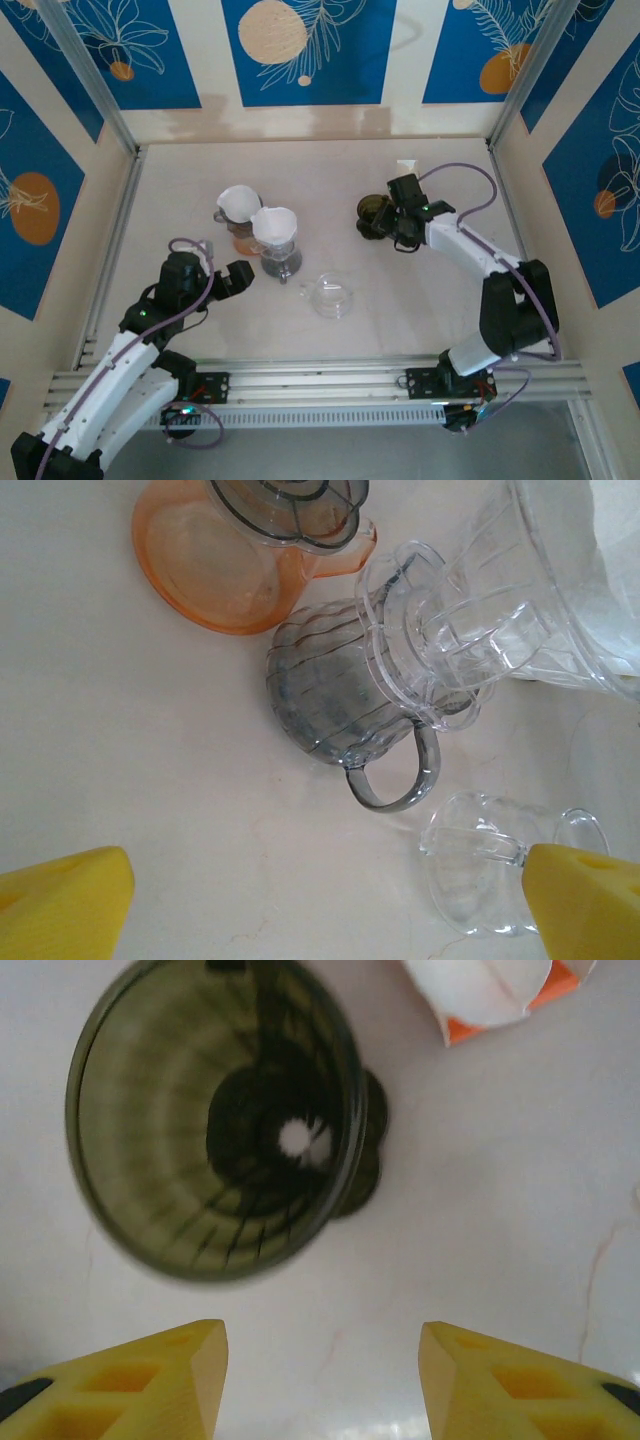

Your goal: Place the coffee filter in the dripper

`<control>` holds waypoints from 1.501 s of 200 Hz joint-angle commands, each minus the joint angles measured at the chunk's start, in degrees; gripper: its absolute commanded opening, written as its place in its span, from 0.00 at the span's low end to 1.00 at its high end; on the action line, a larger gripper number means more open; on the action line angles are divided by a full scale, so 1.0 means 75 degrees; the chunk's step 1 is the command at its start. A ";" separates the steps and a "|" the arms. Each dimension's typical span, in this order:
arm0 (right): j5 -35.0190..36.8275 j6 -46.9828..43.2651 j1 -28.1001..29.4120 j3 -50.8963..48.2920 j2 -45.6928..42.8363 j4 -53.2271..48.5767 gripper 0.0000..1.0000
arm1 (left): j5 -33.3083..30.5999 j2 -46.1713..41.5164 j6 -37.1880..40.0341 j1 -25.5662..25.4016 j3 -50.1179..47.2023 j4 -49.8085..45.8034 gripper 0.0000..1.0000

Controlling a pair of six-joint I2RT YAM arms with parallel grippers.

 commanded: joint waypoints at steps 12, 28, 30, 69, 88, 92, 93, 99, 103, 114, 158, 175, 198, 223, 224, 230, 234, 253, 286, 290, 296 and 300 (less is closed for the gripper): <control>-0.0267 0.0460 -0.0376 0.0554 0.0614 0.0442 0.55 | 0.0062 -0.0175 -0.0011 0.0098 -0.0054 -0.0036 1.00; -0.0345 0.0575 -0.0540 0.0658 0.0912 0.0446 0.55 | 0.0041 -0.0153 -0.0003 0.0093 -0.0057 -0.0014 1.00; -0.0352 0.0593 -0.0563 0.0671 0.0964 0.0428 0.55 | 0.0041 -0.0146 0.0000 0.0088 -0.0055 -0.0012 1.00; -0.0459 0.0451 -0.0766 0.0942 0.1455 0.0298 0.45 | 0.0052 -0.0068 -0.0004 0.0094 -0.0065 0.0068 1.00; -0.0515 0.0335 -0.0752 0.0934 0.1459 0.0331 0.34 | 0.0053 -0.0070 -0.0011 0.0091 -0.0066 0.0094 1.00; -0.0532 0.0305 -0.0757 0.0921 0.1465 0.0342 0.32 | 0.0053 -0.0062 -0.0011 0.0094 -0.0071 0.0099 1.00; -0.0539 0.0302 -0.0752 0.0921 0.1469 0.0343 0.31 | 0.0053 -0.0060 -0.0011 0.0100 -0.0068 0.0102 1.00; -0.0564 0.0287 -0.0736 0.0925 0.1495 0.0317 0.28 | 0.0053 -0.0057 -0.0011 0.0093 -0.0067 0.0103 1.00; -0.0590 0.0268 -0.0736 0.0924 0.1516 0.0309 0.26 | 0.0053 -0.0062 -0.0010 0.0094 -0.0066 0.0095 1.00; -0.0668 0.0239 -0.0731 0.0927 0.1560 0.0287 0.22 | 0.0053 -0.0051 -0.0011 0.0094 -0.0054 0.0099 1.00; -0.0791 0.0176 -0.0607 0.0678 0.1380 0.0307 0.05 | 0.0074 -0.0052 -0.0011 0.0088 -0.0025 0.0068 1.00; -0.0796 0.0054 -0.0550 0.0529 0.1086 0.0311 0.00 | 0.0122 -0.0069 -0.0005 0.0091 0.0014 0.0044 1.00; -0.0790 -0.0136 -0.0472 0.0226 0.0479 0.0298 0.00 | 0.0099 -0.0082 0.0045 0.0091 0.0105 -0.0044 1.00; -0.0870 -0.0382 -0.0333 -0.0156 -0.0434 0.0144 0.00 | 0.0088 -0.0090 0.0083 0.0094 0.0184 -0.0102 1.00; -0.0878 -0.0387 -0.0323 -0.0180 -0.0476 0.0133 0.00 | 0.0088 -0.0091 0.0083 0.0094 0.0194 -0.0103 1.00; -0.0935 -0.0449 -0.0283 -0.0285 -0.0757 0.0060 0.00 | 0.0088 -0.0093 0.0086 0.0094 0.0214 -0.0108 1.00; -0.0969 -0.0476 -0.0260 -0.0338 -0.0877 0.0026 0.00 | 0.0082 -0.0093 0.0094 0.0094 0.0227 -0.0120 1.00; -0.1268 -0.0600 -0.0111 -0.0612 -0.1716 -0.0224 0.00 | 0.0064 -0.0125 0.0107 0.0094 0.0264 -0.0161 1.00; -0.1870 -0.1017 0.0516 -0.0602 -0.2845 -0.1080 0.00 | 0.0064 -0.0163 0.0135 0.0094 0.0366 -0.0244 1.00; -0.1969 -0.1067 0.0615 -0.0546 -0.2917 -0.1227 0.00 | 0.0057 -0.0174 0.0153 0.0088 0.0373 -0.0258 1.00; -0.2093 -0.1128 0.0756 -0.0462 -0.2999 -0.1468 0.00 | 0.0053 -0.0186 0.0148 0.0095 0.0379 -0.0266 1.00; -0.2175 -0.1178 0.0872 -0.0405 -0.3047 -0.1594 0.00 | 0.0033 -0.0192 0.0153 0.0094 0.0377 -0.0278 1.00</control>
